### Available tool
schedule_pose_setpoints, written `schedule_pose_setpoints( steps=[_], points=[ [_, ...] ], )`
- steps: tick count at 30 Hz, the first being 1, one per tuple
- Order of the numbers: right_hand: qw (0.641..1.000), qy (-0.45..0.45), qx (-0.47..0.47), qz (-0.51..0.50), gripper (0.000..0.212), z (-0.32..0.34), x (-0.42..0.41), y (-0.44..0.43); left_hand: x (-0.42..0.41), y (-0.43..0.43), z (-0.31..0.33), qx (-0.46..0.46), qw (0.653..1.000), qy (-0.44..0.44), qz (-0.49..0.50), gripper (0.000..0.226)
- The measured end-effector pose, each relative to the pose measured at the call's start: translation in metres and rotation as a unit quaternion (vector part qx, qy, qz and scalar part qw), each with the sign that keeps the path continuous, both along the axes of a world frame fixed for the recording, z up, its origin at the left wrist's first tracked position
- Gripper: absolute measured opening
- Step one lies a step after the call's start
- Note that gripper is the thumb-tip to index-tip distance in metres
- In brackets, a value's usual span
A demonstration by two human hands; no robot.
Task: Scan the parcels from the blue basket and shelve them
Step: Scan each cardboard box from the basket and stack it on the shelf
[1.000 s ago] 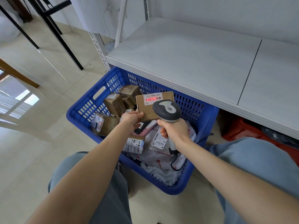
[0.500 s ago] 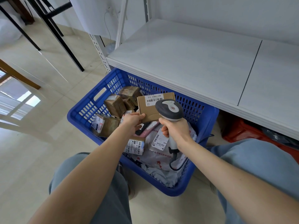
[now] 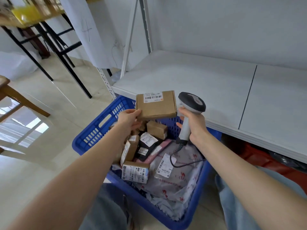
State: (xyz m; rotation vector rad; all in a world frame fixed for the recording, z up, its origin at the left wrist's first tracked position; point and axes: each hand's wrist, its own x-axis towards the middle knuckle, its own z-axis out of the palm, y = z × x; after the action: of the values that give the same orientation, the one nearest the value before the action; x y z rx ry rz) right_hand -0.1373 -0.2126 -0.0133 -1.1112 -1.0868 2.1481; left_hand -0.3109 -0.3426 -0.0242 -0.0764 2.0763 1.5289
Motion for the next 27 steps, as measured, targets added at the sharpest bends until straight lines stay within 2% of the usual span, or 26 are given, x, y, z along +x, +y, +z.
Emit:
schedule_pose_setpoints(
  steps=[2,4,6,11,18,24,27],
  points=[
    [1.000,0.002,-0.010,-0.026,0.029,-0.002,-0.002,0.013,0.001,0.026,0.003,-0.005,0.999,0.030,-0.018,0.021],
    [0.998,0.009,-0.026,-0.049,0.015,-0.006,-0.004,0.025,0.001,0.055,0.004,-0.015,0.998,0.052,-0.031,0.021],
    [0.996,0.012,-0.038,-0.078,0.009,-0.009,-0.006,0.036,-0.002,0.084,0.003,-0.025,0.997,0.058,-0.042,0.022],
    [0.987,-0.027,-0.054,-0.146,0.028,-0.019,-0.011,0.061,-0.020,0.145,-0.003,-0.047,0.994,0.064,-0.074,0.023],
    [0.990,-0.035,-0.054,-0.126,0.011,-0.025,-0.010,0.077,-0.018,0.189,-0.018,-0.062,0.990,0.038,-0.123,0.032],
    [0.993,-0.017,-0.049,-0.110,0.007,-0.014,0.015,0.074,0.002,0.175,0.000,-0.060,0.978,0.054,-0.192,0.051],
    [0.995,-0.002,-0.040,-0.087,0.014,0.006,0.033,0.063,0.024,0.159,0.024,-0.050,0.971,0.077,-0.223,0.049]
  ],
)
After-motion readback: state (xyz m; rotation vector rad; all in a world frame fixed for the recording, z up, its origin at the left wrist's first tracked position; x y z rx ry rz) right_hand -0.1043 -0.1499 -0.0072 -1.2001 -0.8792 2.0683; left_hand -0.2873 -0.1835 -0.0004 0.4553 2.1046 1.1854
